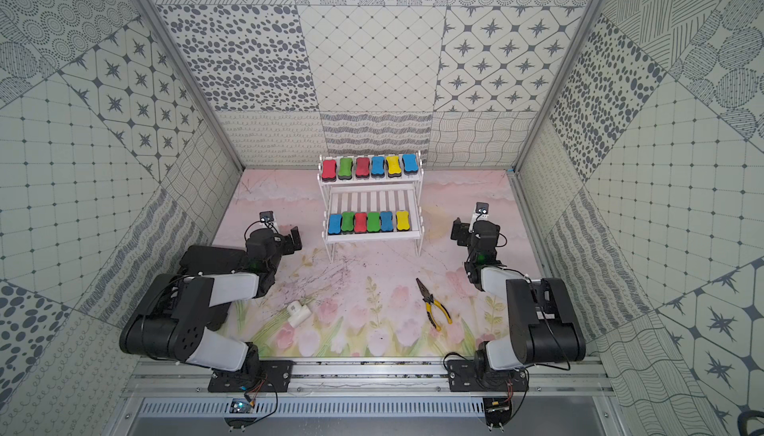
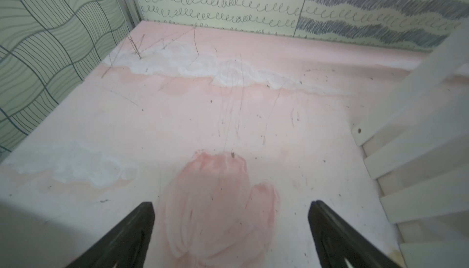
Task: Remove the whiteboard erasers from the shelf
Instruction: Adjust the shelf at the center of the board.
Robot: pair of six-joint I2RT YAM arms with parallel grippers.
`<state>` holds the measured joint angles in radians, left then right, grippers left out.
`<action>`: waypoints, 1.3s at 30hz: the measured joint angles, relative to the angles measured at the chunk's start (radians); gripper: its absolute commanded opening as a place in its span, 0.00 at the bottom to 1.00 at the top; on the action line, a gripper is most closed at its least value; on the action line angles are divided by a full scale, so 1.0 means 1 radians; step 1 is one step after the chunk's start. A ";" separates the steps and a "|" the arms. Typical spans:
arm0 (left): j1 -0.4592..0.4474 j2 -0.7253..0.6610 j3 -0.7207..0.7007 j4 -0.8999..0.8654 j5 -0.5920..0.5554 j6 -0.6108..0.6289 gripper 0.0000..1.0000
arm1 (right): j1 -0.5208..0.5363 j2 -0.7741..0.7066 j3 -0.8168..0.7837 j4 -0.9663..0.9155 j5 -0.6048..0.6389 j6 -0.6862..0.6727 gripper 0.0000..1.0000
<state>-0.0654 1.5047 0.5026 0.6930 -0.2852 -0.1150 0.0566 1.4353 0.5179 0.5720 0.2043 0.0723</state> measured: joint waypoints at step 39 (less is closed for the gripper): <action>0.095 -0.311 0.392 -0.707 0.330 -0.753 0.81 | 0.043 -0.201 0.307 -0.711 -0.298 0.503 0.91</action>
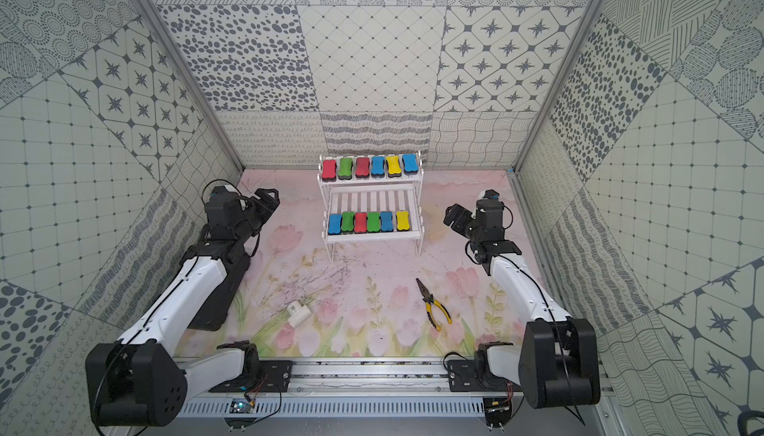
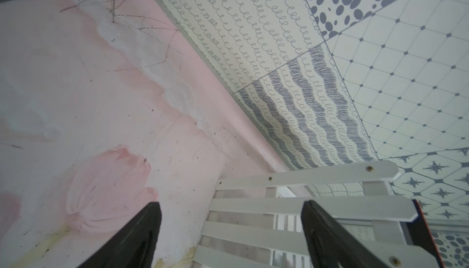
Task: Remove the whiteboard erasers from the shelf
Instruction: Adjust the shelf at the center of the board.
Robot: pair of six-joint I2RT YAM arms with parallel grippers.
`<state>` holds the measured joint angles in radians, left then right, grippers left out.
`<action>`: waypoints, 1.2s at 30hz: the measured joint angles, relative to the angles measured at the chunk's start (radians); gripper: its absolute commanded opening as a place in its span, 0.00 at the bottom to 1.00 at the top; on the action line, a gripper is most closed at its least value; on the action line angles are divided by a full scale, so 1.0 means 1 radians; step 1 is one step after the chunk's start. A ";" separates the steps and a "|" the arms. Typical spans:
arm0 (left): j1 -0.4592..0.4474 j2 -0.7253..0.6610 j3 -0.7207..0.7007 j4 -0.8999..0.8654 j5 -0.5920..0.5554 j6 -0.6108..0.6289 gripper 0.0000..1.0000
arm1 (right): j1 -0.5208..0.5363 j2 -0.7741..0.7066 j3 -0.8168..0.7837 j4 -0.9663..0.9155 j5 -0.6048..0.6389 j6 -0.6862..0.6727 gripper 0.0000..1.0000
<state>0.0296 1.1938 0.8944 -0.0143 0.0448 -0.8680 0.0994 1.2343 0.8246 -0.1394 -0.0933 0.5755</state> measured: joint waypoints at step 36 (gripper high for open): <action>-0.310 -0.068 0.085 -0.286 0.188 0.113 0.89 | 0.204 0.260 0.357 -0.383 0.097 -0.133 0.51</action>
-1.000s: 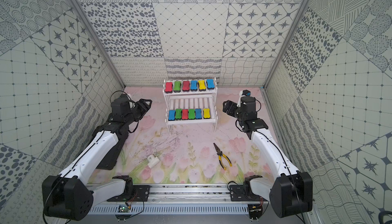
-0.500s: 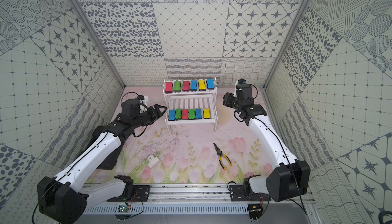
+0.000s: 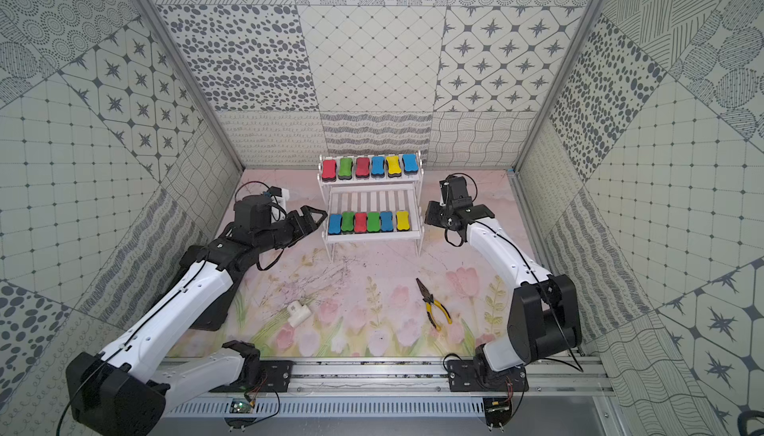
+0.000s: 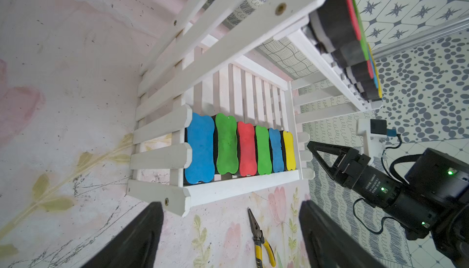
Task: Remove the whiteboard erasers from the shelf
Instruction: Adjust the shelf at the center of the board, then pick up the whiteboard eraser from the shelf.
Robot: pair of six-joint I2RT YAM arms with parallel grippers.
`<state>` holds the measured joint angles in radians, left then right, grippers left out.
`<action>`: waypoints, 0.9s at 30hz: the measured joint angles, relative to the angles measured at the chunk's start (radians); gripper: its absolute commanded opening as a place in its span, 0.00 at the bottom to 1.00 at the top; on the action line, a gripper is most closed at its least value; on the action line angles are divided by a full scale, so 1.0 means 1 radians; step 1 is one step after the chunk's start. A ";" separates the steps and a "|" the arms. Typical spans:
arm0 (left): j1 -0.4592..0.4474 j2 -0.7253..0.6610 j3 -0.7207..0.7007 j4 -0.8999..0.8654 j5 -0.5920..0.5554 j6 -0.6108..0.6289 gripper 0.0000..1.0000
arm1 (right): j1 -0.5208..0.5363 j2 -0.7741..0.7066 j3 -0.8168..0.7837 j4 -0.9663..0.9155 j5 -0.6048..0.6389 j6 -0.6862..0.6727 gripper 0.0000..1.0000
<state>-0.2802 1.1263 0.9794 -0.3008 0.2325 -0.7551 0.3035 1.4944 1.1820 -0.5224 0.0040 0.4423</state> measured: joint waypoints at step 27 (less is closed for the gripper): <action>-0.003 -0.013 0.050 -0.045 0.060 0.030 0.90 | 0.069 -0.064 0.489 -0.199 0.019 -0.079 0.45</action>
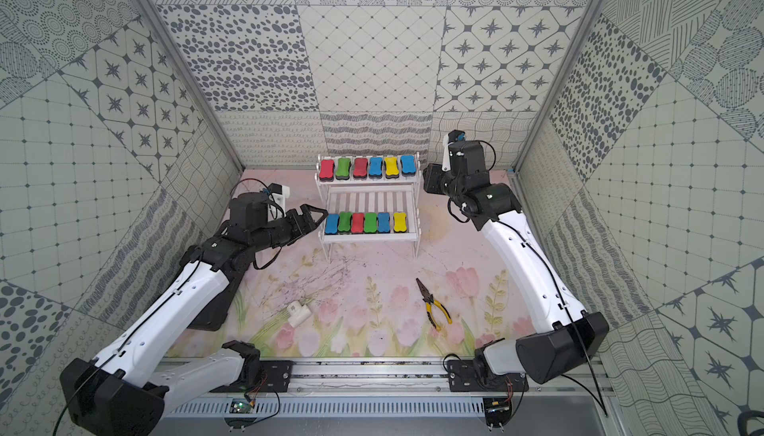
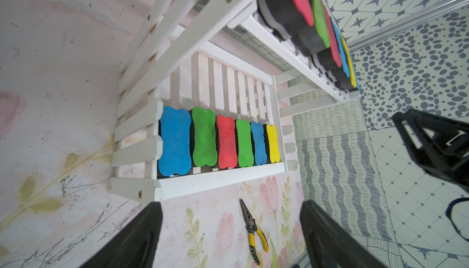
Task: Remove the whiteboard erasers from the shelf
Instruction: Pick up the whiteboard eraser from the shelf.
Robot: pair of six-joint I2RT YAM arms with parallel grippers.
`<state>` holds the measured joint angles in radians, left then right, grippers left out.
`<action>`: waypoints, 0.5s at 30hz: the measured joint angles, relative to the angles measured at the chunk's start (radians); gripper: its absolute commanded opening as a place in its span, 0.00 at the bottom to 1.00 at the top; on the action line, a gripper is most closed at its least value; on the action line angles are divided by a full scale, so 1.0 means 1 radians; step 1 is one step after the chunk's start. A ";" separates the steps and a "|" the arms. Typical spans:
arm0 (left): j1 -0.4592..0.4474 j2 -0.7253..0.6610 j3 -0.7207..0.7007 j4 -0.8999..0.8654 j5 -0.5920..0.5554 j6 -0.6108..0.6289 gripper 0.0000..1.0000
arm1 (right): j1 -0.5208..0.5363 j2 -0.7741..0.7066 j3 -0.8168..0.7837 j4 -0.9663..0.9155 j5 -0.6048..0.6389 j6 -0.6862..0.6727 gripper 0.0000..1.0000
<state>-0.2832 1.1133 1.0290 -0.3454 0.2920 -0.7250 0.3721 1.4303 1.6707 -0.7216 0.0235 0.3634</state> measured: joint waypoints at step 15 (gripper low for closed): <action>-0.003 0.024 0.045 -0.040 0.038 0.038 0.90 | 0.048 0.483 0.620 -0.322 0.022 -0.072 0.48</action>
<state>-0.2859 1.1374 1.0740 -0.3859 0.3302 -0.6872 0.4202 1.9137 2.2902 -1.0431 0.0452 0.2913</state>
